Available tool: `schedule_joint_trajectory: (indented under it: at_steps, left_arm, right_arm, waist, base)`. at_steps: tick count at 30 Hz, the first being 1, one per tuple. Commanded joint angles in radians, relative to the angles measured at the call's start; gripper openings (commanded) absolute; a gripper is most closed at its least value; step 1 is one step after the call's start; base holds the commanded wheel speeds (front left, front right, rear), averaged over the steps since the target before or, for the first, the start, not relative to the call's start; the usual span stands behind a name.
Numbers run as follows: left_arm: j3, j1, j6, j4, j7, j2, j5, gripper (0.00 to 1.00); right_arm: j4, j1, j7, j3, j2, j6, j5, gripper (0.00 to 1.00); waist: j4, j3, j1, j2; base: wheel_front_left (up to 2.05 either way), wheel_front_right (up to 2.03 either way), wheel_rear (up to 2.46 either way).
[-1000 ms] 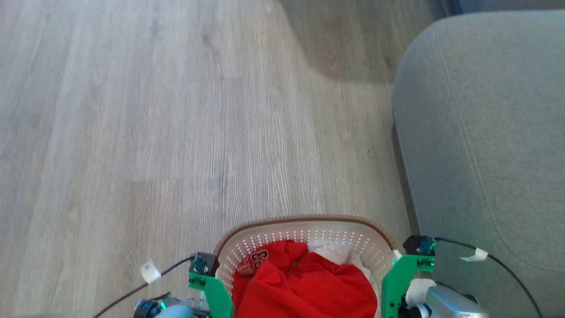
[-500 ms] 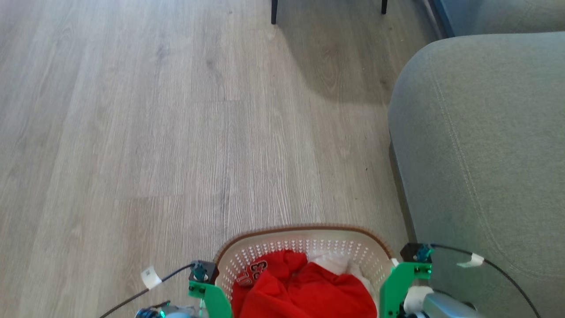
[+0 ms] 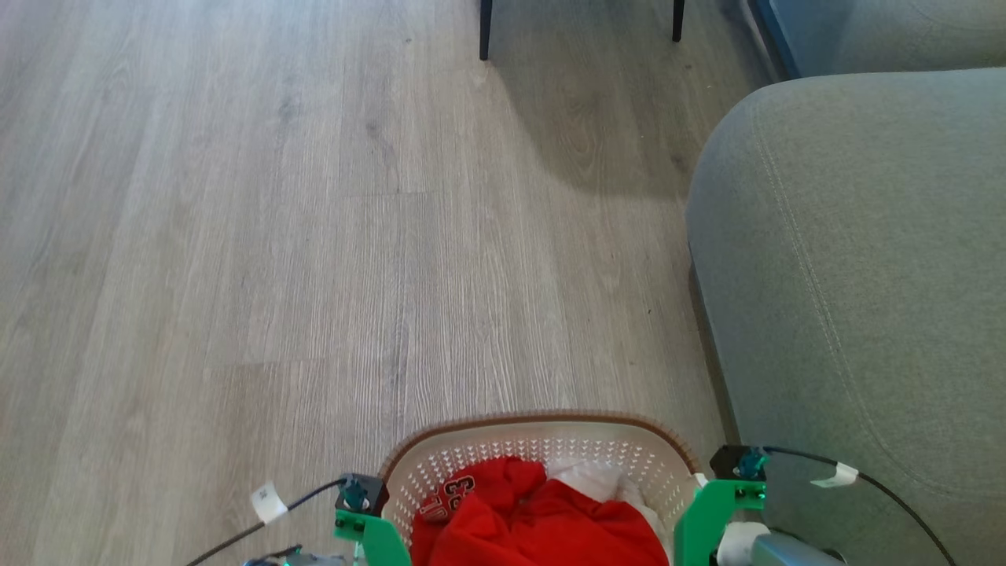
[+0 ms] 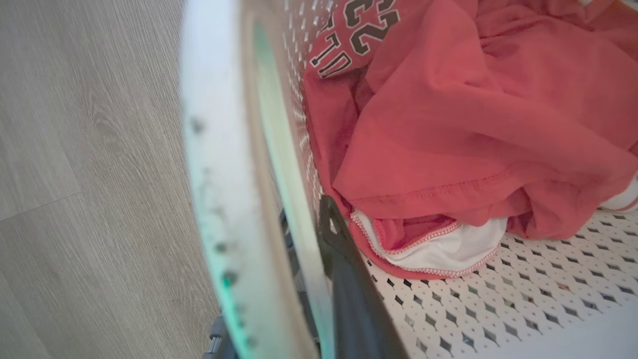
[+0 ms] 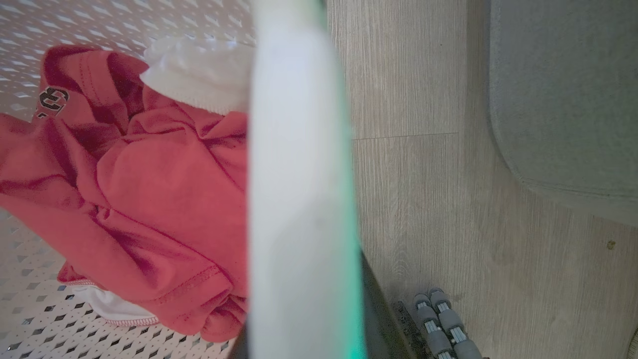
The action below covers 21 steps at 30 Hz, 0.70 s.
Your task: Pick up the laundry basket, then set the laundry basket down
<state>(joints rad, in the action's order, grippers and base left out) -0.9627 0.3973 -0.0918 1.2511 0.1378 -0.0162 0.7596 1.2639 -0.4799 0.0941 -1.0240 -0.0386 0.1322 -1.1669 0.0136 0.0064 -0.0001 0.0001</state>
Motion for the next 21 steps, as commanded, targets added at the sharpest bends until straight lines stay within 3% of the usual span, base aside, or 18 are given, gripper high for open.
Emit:
schedule_joint_trajectory:
  at_steps: [1,21]
  left_arm:
    - [0.007,0.024,0.006,0.006,-0.018,-0.034,0.000,0.00]
    - [-0.014,0.043,0.008,0.011,-0.036,-0.034,0.030,0.00]
  right_arm:
    - [-0.005,-0.014,-0.014,-0.015,-0.012,-0.002,-0.008,0.00]
    - [-0.004,-0.053,-0.039,-0.101,-0.012,-0.002,-0.078,0.00]
  waist:
    - [0.000,-0.001,0.0001,-0.0001]
    - [-0.007,0.034,0.0001,-0.0001]
  base:
    - [0.00,0.00,0.00]
    - [0.00,0.00,0.00]
